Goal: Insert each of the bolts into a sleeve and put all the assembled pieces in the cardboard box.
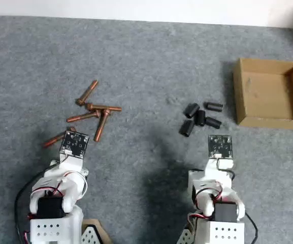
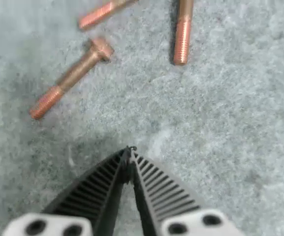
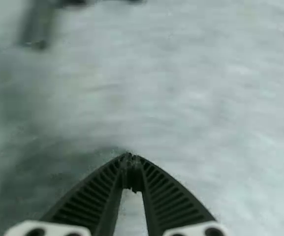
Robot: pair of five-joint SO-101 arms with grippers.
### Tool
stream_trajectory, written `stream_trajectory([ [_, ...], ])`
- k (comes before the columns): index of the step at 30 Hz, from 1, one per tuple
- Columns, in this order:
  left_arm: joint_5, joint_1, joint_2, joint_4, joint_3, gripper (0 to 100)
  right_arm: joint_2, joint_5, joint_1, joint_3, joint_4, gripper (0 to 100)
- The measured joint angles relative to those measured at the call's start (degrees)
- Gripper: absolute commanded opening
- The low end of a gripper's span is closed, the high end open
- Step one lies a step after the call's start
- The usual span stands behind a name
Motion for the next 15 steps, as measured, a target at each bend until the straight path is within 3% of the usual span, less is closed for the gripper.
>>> stream_trajectory([
  [10, -0.62, 0.09, 0.79, 3.87, -2.73, 1, 0.0, 0.0, -0.26, 0.0, 0.0, 0.4],
  [15, -0.62, 0.35, 12.66, 1.32, -5.71, 1, 0.0, 0.0, -0.26, 0.0, 0.0, 0.4],
])
